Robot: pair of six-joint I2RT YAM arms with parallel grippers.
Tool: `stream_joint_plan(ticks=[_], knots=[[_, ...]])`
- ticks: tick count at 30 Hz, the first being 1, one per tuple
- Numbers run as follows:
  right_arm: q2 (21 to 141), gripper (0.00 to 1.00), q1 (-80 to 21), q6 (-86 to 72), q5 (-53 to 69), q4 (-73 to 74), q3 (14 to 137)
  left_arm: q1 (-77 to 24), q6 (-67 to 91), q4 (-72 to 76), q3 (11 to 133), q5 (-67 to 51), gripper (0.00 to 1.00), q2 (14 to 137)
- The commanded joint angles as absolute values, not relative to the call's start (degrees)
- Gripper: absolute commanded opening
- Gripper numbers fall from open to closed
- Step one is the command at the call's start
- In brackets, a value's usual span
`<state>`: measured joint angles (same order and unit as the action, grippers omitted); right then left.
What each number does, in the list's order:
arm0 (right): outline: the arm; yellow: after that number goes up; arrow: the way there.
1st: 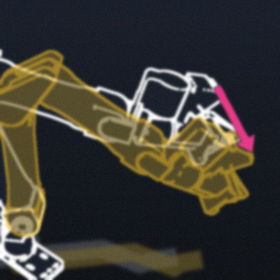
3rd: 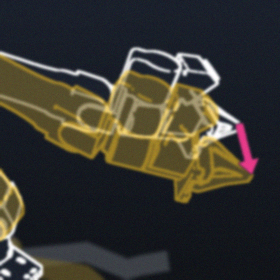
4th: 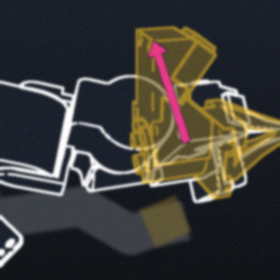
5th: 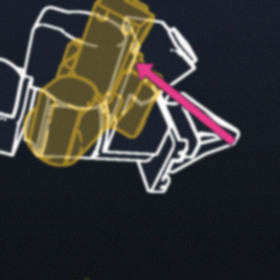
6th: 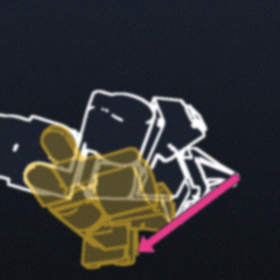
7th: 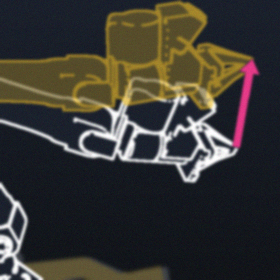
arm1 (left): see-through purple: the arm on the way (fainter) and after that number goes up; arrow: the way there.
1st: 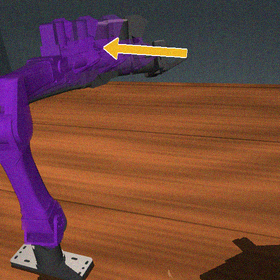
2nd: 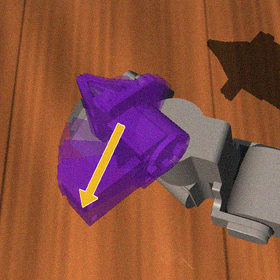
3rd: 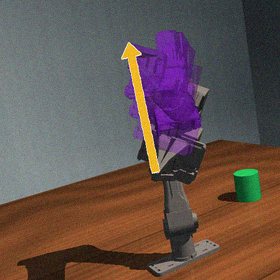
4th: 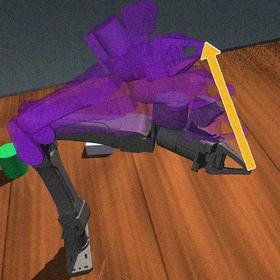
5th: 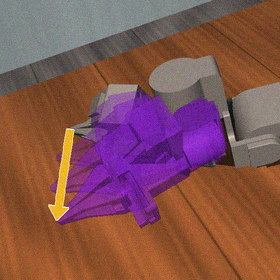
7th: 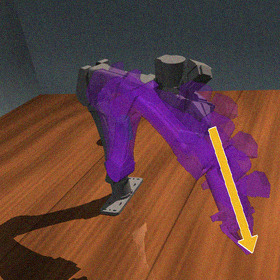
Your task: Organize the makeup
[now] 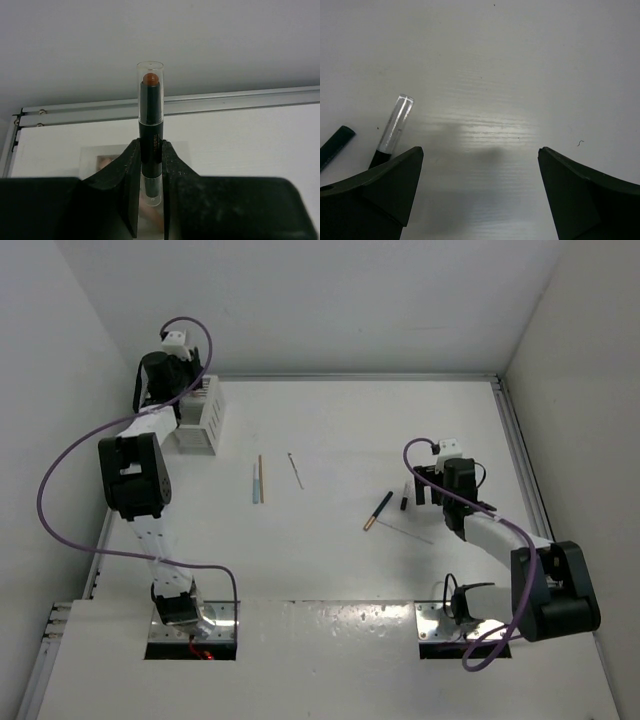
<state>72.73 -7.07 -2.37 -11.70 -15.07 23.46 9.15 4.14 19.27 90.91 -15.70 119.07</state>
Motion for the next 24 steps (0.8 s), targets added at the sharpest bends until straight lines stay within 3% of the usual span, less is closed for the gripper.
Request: stream_joint_plan(ticks=[1, 8, 9, 11, 12, 15, 16, 22, 24], knots=[[70.4, 0.98, -7.6, -3.6, -12.0, -13.1, 22.7, 10.5, 5.0, 26.2, 89.1, -18.5, 0.00, 116.5], [69.9, 0.98, -7.6, -4.9, -11.6, -12.8, 21.2, 10.5, 1.0, 24.8, 84.5, -18.5, 0.01, 115.5], [70.0, 0.98, -7.5, -5.1, -11.3, -12.8, 21.1, 10.5, 0.3, 23.6, 84.5, -18.5, 0.13, 115.5], [69.7, 0.99, -7.5, -5.2, -11.4, -12.5, 21.4, 10.5, -0.3, 22.9, 85.1, -19.8, 0.26, 115.5], [69.4, 0.99, -7.5, -5.1, -11.5, -11.9, 21.4, 10.5, -0.4, 22.0, 85.7, -19.8, 0.42, 115.5], [68.3, 0.99, -7.5, -4.7, -11.9, -11.2, 21.4, 10.5, 1.2, 20.6, 87.8, -17.2, 0.71, 114.2], [68.1, 0.99, -7.5, -4.5, -11.8, -11.0, 21.4, 11.1, 1.2, 20.0, 88.7, -17.2, 0.74, 114.2], [65.8, 0.99, -7.6, -5.3, -12.8, -8.8, 20.7, 11.1, -3.2, 12.3, 93.3, -16.1, 0.76, 109.2], [65.4, 0.99, -7.5, -5.7, -13.4, -7.2, 20.8, 10.2, -7.1, 10.1, 92.8, -16.1, 0.70, 106.4]])
